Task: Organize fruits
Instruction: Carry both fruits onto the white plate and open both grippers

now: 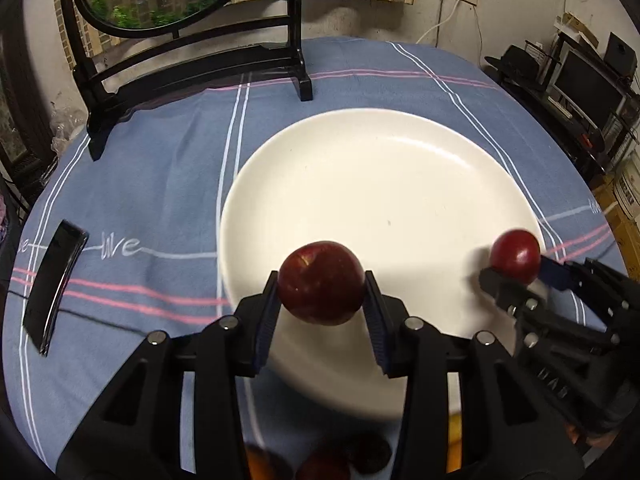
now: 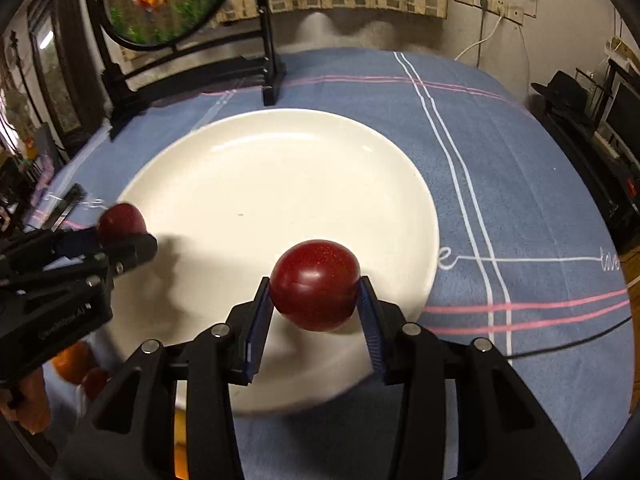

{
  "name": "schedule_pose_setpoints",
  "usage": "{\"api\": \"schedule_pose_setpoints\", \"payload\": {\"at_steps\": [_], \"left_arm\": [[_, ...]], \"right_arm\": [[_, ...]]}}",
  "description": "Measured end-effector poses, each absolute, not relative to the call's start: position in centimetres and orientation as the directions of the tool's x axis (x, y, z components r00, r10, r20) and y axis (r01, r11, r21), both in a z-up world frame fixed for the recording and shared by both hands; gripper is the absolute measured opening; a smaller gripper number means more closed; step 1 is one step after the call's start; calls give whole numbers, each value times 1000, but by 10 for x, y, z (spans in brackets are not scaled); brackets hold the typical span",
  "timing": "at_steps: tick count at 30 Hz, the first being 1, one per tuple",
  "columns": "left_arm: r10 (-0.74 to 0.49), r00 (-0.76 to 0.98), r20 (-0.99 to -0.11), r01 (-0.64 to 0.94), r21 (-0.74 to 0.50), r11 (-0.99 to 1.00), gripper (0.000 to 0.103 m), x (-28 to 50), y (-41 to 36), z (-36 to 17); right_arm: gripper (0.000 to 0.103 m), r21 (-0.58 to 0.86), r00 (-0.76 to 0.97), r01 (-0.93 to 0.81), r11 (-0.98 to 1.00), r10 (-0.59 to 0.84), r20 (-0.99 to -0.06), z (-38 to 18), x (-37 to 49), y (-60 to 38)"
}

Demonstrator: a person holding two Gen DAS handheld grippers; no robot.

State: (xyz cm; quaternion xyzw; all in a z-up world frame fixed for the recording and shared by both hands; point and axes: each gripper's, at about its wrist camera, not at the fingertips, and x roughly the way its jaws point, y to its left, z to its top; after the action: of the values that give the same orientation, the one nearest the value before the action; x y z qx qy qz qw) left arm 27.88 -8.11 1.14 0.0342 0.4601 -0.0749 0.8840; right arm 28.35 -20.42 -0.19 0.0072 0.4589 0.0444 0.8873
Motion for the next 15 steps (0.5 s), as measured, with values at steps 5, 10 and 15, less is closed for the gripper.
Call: {"api": "schedule_pose_setpoints", "payload": {"at_steps": [5, 10, 15], "left_arm": [[-72, 654, -753, 129, 17, 992, 82, 268, -77, 31], [-104, 660, -744, 175, 18, 984, 86, 232, -64, 45], [-42, 638, -769, 130, 53, 990, 87, 187, -41, 40]], "right_arm": [[66, 55, 657, -91, 994, 101, -747, 19, 266, -205], [67, 108, 678, -82, 991, 134, -723, 37, 233, -219], [69, 151, 680, -83, 985, 166, -714, 40, 184, -230]]}}
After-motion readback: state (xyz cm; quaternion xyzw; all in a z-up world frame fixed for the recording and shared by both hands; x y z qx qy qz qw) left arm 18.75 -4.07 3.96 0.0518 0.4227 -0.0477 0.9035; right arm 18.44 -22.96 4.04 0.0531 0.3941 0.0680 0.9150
